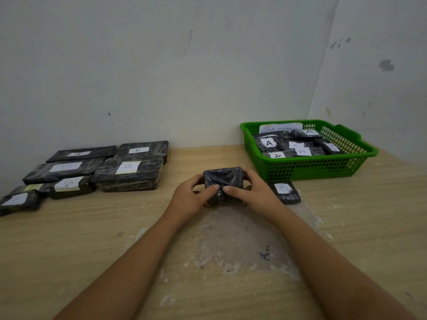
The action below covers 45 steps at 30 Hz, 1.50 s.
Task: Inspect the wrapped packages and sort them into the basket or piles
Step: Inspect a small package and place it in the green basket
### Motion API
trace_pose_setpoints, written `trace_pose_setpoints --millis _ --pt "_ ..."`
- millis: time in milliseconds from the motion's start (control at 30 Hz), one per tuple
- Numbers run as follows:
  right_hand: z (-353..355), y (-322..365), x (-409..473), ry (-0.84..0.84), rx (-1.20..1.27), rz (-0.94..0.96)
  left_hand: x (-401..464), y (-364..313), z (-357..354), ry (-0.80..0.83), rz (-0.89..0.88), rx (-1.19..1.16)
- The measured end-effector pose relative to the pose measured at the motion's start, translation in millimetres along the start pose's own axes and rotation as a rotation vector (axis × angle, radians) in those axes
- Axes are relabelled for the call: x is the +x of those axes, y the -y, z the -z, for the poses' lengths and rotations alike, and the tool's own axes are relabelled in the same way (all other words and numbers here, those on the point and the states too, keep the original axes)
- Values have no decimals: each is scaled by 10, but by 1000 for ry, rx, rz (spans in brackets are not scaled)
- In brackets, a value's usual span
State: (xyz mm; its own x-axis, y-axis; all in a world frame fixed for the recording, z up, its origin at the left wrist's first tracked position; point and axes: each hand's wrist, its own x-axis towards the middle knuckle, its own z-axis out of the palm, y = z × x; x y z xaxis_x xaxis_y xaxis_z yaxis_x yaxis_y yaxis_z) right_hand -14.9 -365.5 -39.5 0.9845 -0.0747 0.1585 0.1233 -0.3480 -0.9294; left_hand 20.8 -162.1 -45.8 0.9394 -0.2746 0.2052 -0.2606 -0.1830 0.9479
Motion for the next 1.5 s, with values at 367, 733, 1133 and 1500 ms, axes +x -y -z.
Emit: trace_pose_setpoints --millis 367,733,1133,1500 --pt "-52 47 -19 -168 -71 99 -47 -99 -75 -101 -66 22" --pt "-115 203 -101 -250 -87 141 -86 -198 -165 -234 -112 43" --pt "-181 225 -137 -154 -65 130 -61 -175 -112 -282 -113 91" --pt "-111 113 -35 -229 11 83 -93 -185 -145 -178 -81 50"
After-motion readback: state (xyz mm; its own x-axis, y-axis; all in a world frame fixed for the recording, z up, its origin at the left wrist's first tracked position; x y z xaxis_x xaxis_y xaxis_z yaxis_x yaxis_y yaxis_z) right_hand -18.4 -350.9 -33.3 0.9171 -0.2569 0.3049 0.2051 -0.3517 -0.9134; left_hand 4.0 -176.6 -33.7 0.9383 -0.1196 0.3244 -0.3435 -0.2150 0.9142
